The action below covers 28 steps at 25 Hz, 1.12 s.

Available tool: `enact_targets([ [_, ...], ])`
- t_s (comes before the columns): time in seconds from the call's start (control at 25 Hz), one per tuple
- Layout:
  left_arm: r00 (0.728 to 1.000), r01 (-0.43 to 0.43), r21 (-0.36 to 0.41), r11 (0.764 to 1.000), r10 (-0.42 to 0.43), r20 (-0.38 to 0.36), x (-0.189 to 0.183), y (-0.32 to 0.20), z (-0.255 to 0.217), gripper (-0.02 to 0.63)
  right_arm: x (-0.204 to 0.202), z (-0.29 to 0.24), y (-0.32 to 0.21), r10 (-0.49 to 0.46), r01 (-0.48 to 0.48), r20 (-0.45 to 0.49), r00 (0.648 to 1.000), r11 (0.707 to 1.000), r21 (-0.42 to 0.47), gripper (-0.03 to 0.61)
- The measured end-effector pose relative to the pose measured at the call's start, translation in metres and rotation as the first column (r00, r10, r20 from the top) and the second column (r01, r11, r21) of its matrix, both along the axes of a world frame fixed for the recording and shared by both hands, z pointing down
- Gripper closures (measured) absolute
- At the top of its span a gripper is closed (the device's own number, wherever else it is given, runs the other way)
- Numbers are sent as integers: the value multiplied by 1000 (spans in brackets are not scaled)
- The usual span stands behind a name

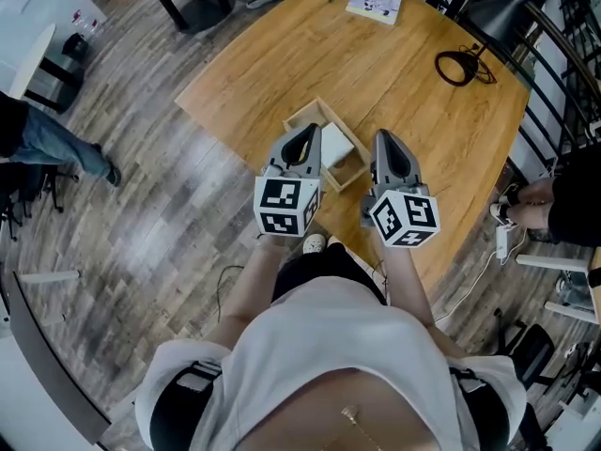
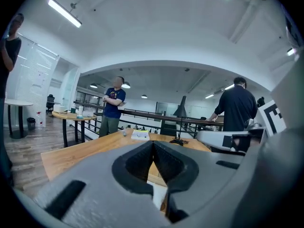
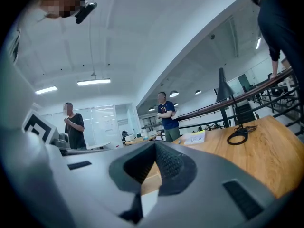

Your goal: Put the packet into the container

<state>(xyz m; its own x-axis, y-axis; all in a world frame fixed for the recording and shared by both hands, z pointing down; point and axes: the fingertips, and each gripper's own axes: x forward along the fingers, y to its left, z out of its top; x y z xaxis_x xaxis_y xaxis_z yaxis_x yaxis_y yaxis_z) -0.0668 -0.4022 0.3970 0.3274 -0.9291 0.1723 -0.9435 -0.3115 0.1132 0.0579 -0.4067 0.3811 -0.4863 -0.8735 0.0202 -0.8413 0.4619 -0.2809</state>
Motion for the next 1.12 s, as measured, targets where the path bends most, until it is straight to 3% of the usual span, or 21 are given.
enact_targets([
  [0.32,999,-42,21,999,42,15,17,20,-12,604,-8,-14,22,-34,33,26,999,999,32,568],
  [1.12,996,-81,0,997,81,26,29,17,-8,604,-16,-11,27,-86,87,-40,996,996,27,568],
])
